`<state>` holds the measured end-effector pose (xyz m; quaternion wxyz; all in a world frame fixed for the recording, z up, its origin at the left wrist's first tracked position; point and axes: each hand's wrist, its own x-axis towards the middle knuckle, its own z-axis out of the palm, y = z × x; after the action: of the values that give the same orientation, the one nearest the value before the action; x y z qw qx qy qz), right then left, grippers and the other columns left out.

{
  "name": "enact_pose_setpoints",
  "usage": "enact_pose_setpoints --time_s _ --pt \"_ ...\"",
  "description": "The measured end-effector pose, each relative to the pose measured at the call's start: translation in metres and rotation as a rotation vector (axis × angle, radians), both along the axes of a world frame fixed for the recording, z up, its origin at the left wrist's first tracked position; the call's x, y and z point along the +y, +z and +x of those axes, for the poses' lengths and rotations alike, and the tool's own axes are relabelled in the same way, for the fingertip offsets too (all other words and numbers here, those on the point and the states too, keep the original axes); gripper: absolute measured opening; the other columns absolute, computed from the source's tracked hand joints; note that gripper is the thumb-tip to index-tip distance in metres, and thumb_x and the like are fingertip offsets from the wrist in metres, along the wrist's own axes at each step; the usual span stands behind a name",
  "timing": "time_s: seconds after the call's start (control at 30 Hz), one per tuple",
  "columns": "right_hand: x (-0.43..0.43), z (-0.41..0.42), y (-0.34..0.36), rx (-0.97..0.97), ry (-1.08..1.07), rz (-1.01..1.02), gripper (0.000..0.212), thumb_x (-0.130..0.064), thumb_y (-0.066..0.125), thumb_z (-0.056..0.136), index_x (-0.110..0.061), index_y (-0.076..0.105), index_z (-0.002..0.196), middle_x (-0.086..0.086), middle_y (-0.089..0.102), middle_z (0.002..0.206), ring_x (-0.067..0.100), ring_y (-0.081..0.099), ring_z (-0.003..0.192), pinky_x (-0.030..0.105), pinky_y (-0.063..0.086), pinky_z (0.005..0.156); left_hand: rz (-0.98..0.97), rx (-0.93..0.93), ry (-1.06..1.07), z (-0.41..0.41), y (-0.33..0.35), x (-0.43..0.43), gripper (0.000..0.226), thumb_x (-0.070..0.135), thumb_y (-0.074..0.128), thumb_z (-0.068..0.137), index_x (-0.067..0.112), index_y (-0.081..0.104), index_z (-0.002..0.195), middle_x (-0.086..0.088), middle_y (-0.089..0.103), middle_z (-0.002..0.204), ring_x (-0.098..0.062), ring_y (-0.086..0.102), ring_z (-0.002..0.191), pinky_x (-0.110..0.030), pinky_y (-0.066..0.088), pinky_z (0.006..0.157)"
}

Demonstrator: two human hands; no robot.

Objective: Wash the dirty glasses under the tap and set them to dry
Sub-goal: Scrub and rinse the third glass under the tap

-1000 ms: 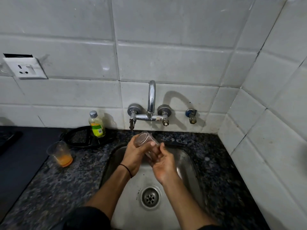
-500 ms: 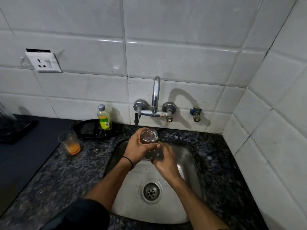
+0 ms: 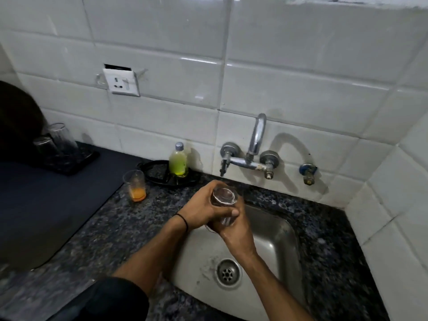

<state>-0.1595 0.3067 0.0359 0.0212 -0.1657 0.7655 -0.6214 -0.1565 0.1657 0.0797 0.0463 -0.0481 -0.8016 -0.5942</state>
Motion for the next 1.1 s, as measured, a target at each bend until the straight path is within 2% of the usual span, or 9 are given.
enact_pose_setpoints --time_s 0.17,0.3,0.43,0.5,0.6,0.7,0.8,0.93,1.1 --pt "-0.068 0.005 0.007 -0.07 0.156 -0.177 0.068 -0.005 0.082 0.079 -0.025 0.047 0.134 -0.003 0.072 0.116 0.014 0.07 0.107 0.034 0.059 0.088 0.018 0.02 0.115 0.028 0.014 -0.069 0.054 0.045 0.074 0.083 0.023 0.057 0.129 0.004 0.067 0.118 -0.006 0.065 0.106 -0.029 0.055 0.092" --pt "-0.154 0.012 0.016 -0.328 0.272 -0.428 0.063 -0.013 0.084 0.077 -0.015 0.05 0.13 0.014 0.073 0.107 0.03 0.069 0.096 0.043 0.058 0.082 0.199 0.061 0.414 0.06 0.019 -0.156 0.035 0.037 0.058 0.094 0.01 0.066 0.115 -0.008 0.072 0.106 -0.012 0.067 0.093 -0.026 0.054 0.08" --pt "-0.25 0.016 0.033 -0.635 0.383 -0.549 0.058 -0.034 0.085 0.07 -0.014 0.056 0.115 0.013 0.068 0.099 0.016 0.064 0.074 0.026 0.05 0.063 0.233 0.021 0.701 0.092 0.008 -0.258 0.025 0.028 0.054 0.101 0.009 0.071 0.1 -0.006 0.074 0.093 -0.012 0.066 0.08 -0.021 0.052 0.066" --pt "-0.298 0.013 0.045 -0.802 0.443 -0.592 0.058 -0.034 0.087 0.067 -0.009 0.059 0.111 0.013 0.071 0.096 0.014 0.058 0.071 0.024 0.045 0.063 0.232 -0.03 0.835 0.101 -0.001 -0.307 0.023 0.024 0.055 0.1 0.009 0.071 0.095 -0.004 0.075 0.09 -0.012 0.067 0.077 -0.017 0.048 0.06" --pt "-0.381 0.003 0.053 -0.916 0.391 -0.634 0.031 -0.026 0.075 0.077 -0.006 0.065 0.098 0.016 0.071 0.096 0.017 0.056 0.072 0.026 0.044 0.067 0.242 -0.103 0.982 0.11 -0.019 -0.387 0.02 0.018 0.055 0.099 0.012 0.071 0.089 -0.005 0.075 0.087 -0.015 0.068 0.077 -0.013 0.045 0.055" --pt "-0.455 -0.016 0.054 -0.912 0.343 -0.627 0.025 -0.022 0.079 0.072 -0.012 0.063 0.089 0.007 0.063 0.077 0.016 0.056 0.065 0.029 0.045 0.069 0.201 -0.16 1.036 0.109 -0.036 -0.451 0.021 0.015 0.054 0.098 0.014 0.07 0.086 -0.006 0.073 0.088 -0.016 0.067 0.077 -0.013 0.045 0.056" --pt "-0.517 -0.049 0.045 -0.868 0.288 -0.545 0.02 -0.017 0.08 0.079 -0.011 0.062 0.085 0.004 0.058 0.066 0.017 0.058 0.06 0.029 0.046 0.065 0.105 -0.209 1.04 0.097 -0.051 -0.504 0.02 0.018 0.054 0.098 0.014 0.07 0.085 -0.003 0.072 0.087 -0.02 0.068 0.082 -0.025 0.049 0.065" --pt "-0.575 -0.103 0.028 -0.696 0.185 -0.353 0.051 -0.016 0.086 0.071 -0.018 0.056 0.112 0.003 0.067 0.082 0.013 0.064 0.067 0.028 0.051 0.063 -0.128 -0.283 0.979 0.068 -0.071 -0.556 0.016 0.023 0.054 0.098 0.014 0.068 0.098 -0.004 0.069 0.099 -0.019 0.062 0.088 -0.03 0.05 0.074" --pt "-0.627 -0.147 0.009 -0.291 0.009 -0.041 0.08 -0.006 0.092 0.057 -0.014 0.05 0.125 0.008 0.063 0.105 0.017 0.06 0.089 0.023 0.05 0.069 -0.446 -0.407 0.82 0.034 -0.105 -0.599 0.037 0.035 0.054 0.097 0.015 0.058 0.127 -0.005 0.049 0.14 -0.027 0.048 0.126 -0.045 0.044 0.101"
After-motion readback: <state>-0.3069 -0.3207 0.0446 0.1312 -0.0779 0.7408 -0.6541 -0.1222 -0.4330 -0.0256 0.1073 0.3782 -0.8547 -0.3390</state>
